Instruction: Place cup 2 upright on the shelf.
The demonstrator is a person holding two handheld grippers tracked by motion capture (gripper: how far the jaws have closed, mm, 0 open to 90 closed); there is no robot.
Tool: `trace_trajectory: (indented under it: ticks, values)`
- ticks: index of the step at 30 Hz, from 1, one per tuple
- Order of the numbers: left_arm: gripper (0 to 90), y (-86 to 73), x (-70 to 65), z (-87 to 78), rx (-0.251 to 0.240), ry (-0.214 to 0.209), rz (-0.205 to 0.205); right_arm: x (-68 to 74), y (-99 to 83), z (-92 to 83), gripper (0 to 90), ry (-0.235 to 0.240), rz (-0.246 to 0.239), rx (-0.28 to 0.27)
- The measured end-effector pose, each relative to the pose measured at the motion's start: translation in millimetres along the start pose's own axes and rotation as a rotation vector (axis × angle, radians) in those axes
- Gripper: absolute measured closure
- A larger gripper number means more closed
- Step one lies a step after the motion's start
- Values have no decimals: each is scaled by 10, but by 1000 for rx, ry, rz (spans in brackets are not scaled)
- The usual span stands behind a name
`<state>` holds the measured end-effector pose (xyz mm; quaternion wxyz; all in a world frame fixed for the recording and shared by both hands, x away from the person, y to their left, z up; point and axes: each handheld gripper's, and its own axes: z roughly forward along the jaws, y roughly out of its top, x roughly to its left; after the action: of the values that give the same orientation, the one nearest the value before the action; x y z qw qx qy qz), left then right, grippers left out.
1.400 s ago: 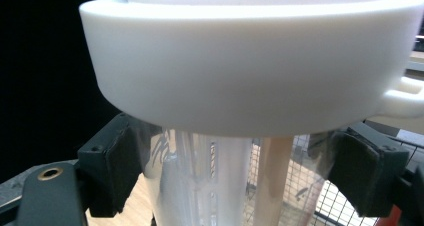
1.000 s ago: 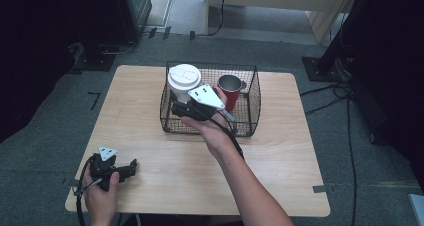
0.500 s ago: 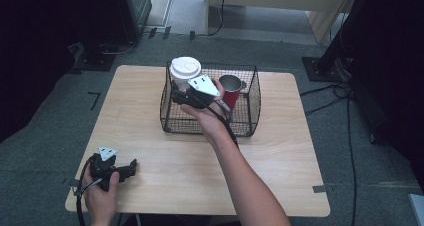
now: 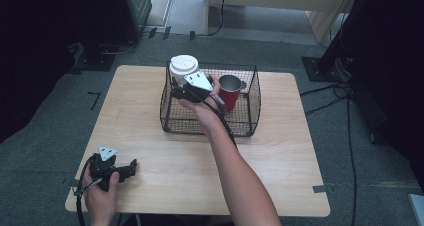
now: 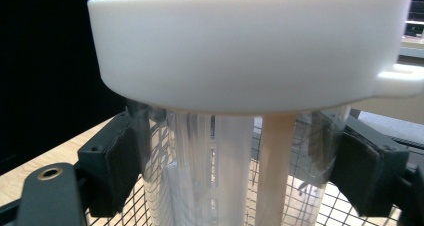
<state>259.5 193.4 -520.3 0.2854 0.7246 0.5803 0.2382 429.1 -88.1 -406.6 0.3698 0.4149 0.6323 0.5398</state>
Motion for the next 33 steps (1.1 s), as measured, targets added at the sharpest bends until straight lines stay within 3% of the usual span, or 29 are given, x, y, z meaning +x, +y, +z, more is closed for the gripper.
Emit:
trace_trajectory:
  ticks: [7, 10, 18, 33]
  values:
    - [0, 0, 0, 0, 0, 0, 0, -3, -97, 106, 165, -7, 6, 13]
    - [0, 0, 1, 0, 0, 1, 1, -5, -189, 175, 165, -13, -9, 46]
    - [0, 0, 0, 0, 0, 0, 0, -33, -325, 265, 164, -9, 12, 97]
    - [0, 0, 0, 0, 0, 0, 0, -82, -372, 310, 161, -4, 36, 173]
